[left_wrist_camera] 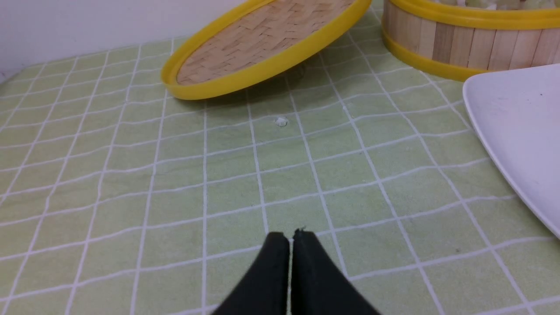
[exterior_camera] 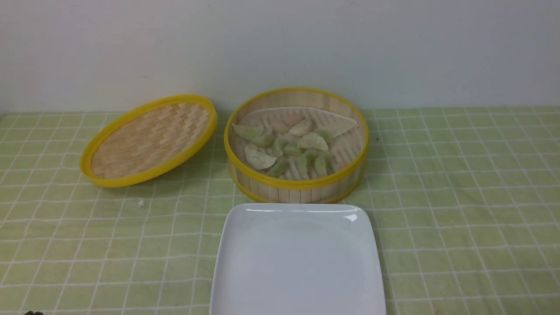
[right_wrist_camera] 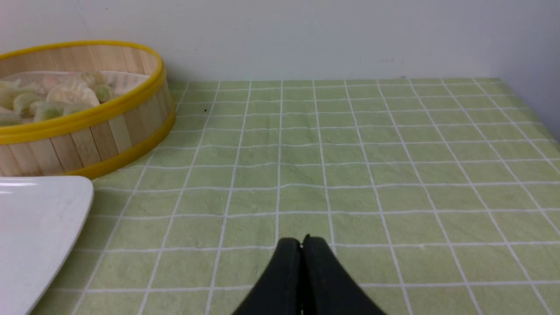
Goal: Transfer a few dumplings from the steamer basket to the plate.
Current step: Use the left arm to grab a dumpling from the steamer
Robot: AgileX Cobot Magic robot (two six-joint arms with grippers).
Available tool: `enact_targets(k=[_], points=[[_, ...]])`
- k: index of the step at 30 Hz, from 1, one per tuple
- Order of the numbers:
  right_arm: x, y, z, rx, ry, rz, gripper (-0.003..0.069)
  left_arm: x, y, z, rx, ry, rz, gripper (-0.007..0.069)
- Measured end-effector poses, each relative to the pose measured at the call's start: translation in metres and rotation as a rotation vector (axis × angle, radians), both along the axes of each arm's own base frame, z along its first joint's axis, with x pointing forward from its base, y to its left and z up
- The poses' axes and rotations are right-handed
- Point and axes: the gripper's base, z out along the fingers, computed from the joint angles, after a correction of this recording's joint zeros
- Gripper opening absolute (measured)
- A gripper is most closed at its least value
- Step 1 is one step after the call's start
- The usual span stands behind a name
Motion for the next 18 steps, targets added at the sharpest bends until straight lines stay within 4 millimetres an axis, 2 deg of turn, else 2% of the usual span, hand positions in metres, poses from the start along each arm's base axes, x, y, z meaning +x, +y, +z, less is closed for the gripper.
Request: enact_targets(k=[14,17,18], points=[[0.0000,0.0000,0.0000,0.000,0.000,0.000,-0.0014,0.0001,-0.0002,0.0003,-0.010,-0.002,0.000,-0.0006],[0.0000,0.0000,0.0000,0.000,0.000,0.000,-0.0014,0.0007,-0.0024,0.0026,-0.115,-0.021,0.008,-0.0006],[0.0002,0.0005,0.0007,0.020,-0.011,0.001,-0.0014,0.0015,-0.0041,0.0063,-0.222,-0.052,0.016,-0.0006]])
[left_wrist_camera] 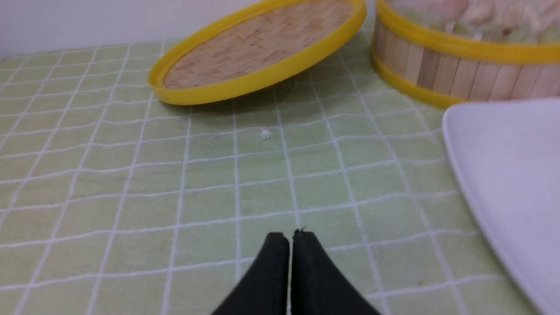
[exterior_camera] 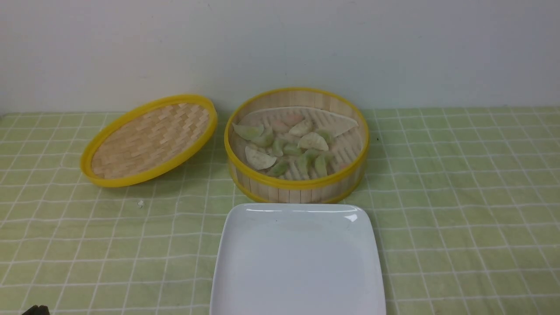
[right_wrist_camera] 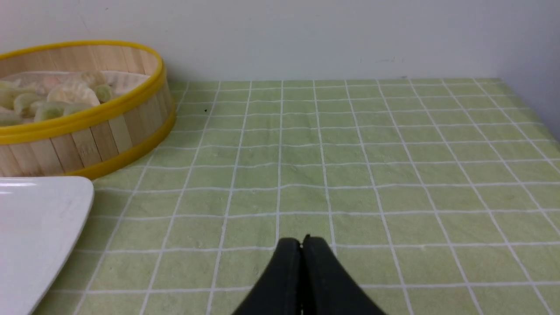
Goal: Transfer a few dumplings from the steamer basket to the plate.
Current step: Use the left arm to grab a dumpling from the steamer
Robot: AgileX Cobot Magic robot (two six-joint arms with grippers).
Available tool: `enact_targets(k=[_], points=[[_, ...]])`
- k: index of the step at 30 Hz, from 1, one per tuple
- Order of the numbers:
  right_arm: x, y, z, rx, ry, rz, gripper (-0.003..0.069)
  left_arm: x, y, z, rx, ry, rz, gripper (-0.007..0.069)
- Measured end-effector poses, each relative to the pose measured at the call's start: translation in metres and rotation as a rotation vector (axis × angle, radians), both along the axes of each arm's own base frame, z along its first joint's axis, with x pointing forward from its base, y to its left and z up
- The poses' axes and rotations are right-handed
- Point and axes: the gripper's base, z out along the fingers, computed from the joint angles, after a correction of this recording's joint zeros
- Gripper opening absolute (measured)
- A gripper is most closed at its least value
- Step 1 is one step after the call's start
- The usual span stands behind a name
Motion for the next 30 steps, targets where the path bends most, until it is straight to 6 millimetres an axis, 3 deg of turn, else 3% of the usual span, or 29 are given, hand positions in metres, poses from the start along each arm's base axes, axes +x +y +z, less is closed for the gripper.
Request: enact_targets(k=[4,5,7,10,12,15,16,17,18,19,21,22,23,25,30], points=[[0.002,0.003,0.011,0.327,-0.128,-0.012,-0.0014,0.002,-0.002,0.013,-0.396,-0.093,0.043,-0.0006],[0.002,0.003,0.011,0.336,-0.137,-0.013,-0.0014,0.002,-0.002,0.014,-0.416,-0.099,0.046,-0.0006],[0.002,0.001,0.021,0.670,-0.235,-0.039,-0.0014,0.003,0.004,0.026,-0.640,-0.212,0.105,-0.0006],[0.002,-0.003,0.026,0.865,-0.294,-0.063,-0.0014,0.001,0.014,0.040,-0.817,-0.331,0.173,-0.0006],[0.001,-0.004,0.028,0.908,-0.316,-0.072,-0.0014,0.000,0.014,0.050,-0.834,-0.358,0.164,-0.0006],[0.001,-0.005,0.030,0.984,-0.328,-0.075,-0.0014,-0.009,0.008,0.098,-0.749,-0.410,0.067,-0.0006],[0.000,-0.003,0.035,0.954,-0.314,-0.050,-0.0014,-0.010,0.005,0.114,-0.694,-0.399,0.035,-0.0006],[0.000,-0.002,0.035,0.943,-0.306,-0.046,-0.0014,-0.010,0.004,0.117,-0.682,-0.395,0.029,-0.0006],[-0.004,0.002,0.054,0.837,-0.304,0.015,-0.0014,-0.007,-0.002,0.140,-0.586,-0.359,-0.023,-0.0006],[-0.005,0.004,0.059,0.795,-0.291,0.032,-0.0014,-0.002,-0.005,0.144,-0.553,-0.313,-0.042,-0.0006],[-0.010,0.010,0.094,0.647,-0.270,0.100,-0.0014,0.014,-0.017,0.164,-0.434,-0.164,-0.130,-0.0006],[-0.008,0.015,0.127,0.539,-0.197,0.142,-0.0014,0.036,-0.028,0.176,-0.350,0.013,-0.222,-0.0006],[-0.006,0.016,0.137,0.518,-0.171,0.150,-0.0014,0.044,-0.032,0.182,-0.324,0.064,-0.256,-0.0006],[0.010,0.024,0.160,0.403,0.036,0.192,-0.0014,0.079,-0.043,0.181,-0.264,0.302,-0.355,-0.0006],[0.057,0.032,0.181,0.215,0.462,0.270,-0.0013,0.157,-0.056,0.164,-0.176,0.637,-0.496,-0.0006]])
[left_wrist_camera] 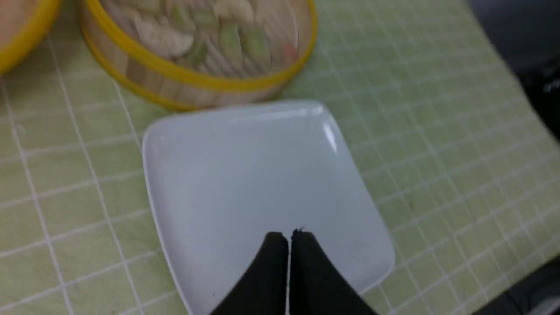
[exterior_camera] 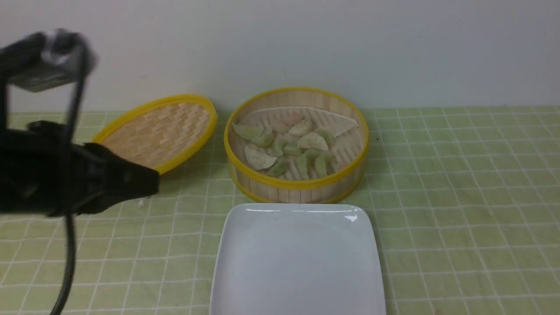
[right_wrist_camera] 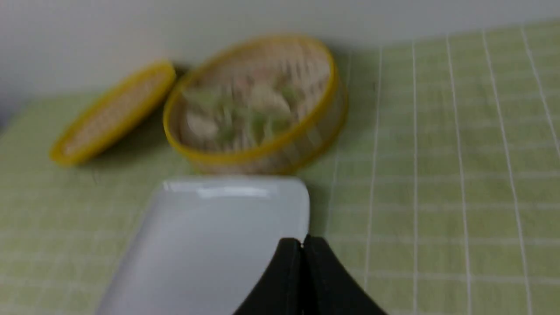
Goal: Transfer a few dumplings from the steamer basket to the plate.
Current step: Use the left arm to grab a dumpling from the steamer
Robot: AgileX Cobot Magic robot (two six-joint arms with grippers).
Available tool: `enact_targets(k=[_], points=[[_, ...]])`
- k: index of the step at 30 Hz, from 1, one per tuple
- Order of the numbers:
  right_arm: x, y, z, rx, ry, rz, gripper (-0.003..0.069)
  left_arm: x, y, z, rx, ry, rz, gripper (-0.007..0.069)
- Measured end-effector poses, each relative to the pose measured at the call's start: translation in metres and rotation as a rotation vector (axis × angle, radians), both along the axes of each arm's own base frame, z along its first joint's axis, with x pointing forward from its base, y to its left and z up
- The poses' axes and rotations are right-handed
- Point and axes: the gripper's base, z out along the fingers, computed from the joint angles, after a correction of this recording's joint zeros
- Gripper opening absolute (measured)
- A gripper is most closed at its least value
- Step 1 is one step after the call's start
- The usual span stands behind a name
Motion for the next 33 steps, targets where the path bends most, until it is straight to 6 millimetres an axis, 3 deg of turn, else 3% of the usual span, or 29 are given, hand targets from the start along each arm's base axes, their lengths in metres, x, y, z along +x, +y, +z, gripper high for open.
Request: enact_targets(k=[4,9,12,14,19,24,27,30,33], points=[[0.040,0.001,0.006,-0.084,0.197,0.064,-0.0010,0.055,-0.008,-0.018,0.095,0.092,-0.079,-0.0006],[0.063,0.002,0.003,-0.095,0.267,0.075,-0.0010,0.104,-0.034,-0.034,0.238,0.125,-0.165,-0.0006],[0.066,0.002,0.002,-0.096,0.271,0.074,-0.0010,0.126,-0.050,-0.042,0.307,0.145,-0.203,-0.0006],[0.067,0.001,0.003,-0.099,0.261,0.070,-0.0010,0.155,-0.070,-0.054,0.397,0.160,-0.251,-0.0006],[0.068,0.001,0.003,-0.108,0.249,0.063,-0.0008,0.192,-0.096,-0.071,0.527,0.186,-0.306,-0.0006],[0.068,0.000,0.003,-0.110,0.248,0.062,-0.0007,0.231,-0.116,-0.080,0.556,0.123,-0.289,-0.0001],[0.068,0.000,0.003,-0.111,0.248,0.062,-0.0007,0.246,-0.120,-0.086,0.564,0.089,-0.278,0.0029],[0.068,0.000,0.003,-0.111,0.248,0.062,-0.0003,0.261,-0.124,-0.104,0.583,0.085,-0.276,0.0116],[0.068,0.000,0.003,-0.111,0.248,0.062,-0.0003,0.268,-0.125,-0.124,0.614,0.107,-0.280,0.0282]])
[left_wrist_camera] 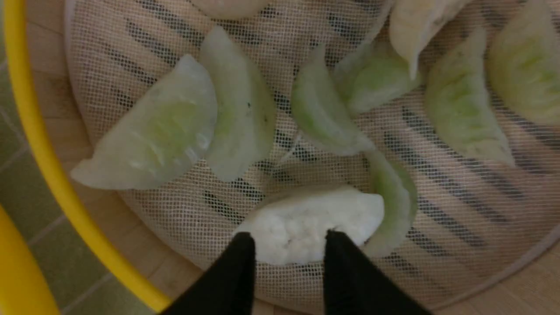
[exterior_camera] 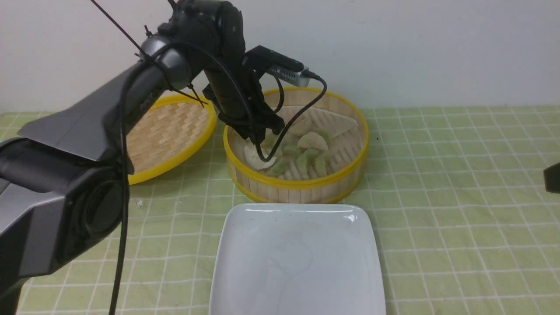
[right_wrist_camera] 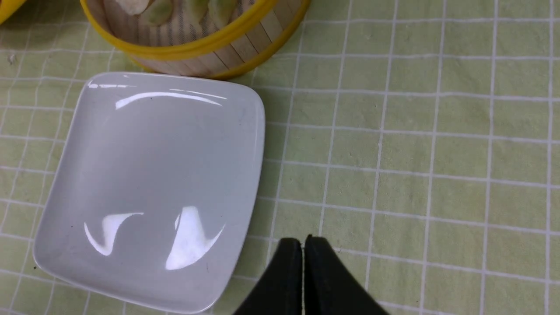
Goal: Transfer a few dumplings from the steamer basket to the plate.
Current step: Use the left arm to grab a dumpling from the steamer
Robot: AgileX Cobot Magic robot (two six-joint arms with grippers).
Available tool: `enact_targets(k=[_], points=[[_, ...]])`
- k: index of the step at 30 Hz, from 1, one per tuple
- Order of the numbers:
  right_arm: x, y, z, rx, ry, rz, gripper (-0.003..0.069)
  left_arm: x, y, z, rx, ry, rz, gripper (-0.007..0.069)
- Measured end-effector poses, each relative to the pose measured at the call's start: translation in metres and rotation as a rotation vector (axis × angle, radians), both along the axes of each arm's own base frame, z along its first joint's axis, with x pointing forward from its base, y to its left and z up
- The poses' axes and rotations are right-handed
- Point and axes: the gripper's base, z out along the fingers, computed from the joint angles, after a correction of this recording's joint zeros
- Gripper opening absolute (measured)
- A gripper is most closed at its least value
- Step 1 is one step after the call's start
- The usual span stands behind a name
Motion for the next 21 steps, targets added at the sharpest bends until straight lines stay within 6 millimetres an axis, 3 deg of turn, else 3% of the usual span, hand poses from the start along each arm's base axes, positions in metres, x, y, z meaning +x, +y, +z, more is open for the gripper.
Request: enact_targets(k=[5,8,11,16,19,21], points=[[0.000,0.000,0.000,0.000,0.000,0.000,-0.0001,0.003,0.000,-0.020,0.028,0.032,0.003,0.0515],[0.000,0.000,0.000,0.000,0.000,0.000,-0.0001,0.004,-0.002,-0.028,0.029,0.045,0.002,0.0577],[0.000,0.000,0.000,0.001,0.000,0.000,-0.0001,0.004,-0.005,-0.032,0.029,0.052,-0.001,0.0582],[0.000,0.000,0.000,0.001,0.000,-0.001,-0.0001,0.004,-0.009,-0.041,0.037,0.065,-0.007,0.0477],[0.000,0.000,0.000,0.003,0.000,0.000,-0.0001,0.002,-0.014,-0.047,0.044,0.077,-0.017,0.0260],[0.000,0.000,0.000,0.003,0.000,0.000,0.0000,0.001,-0.016,-0.042,0.044,0.068,-0.022,0.0234]])
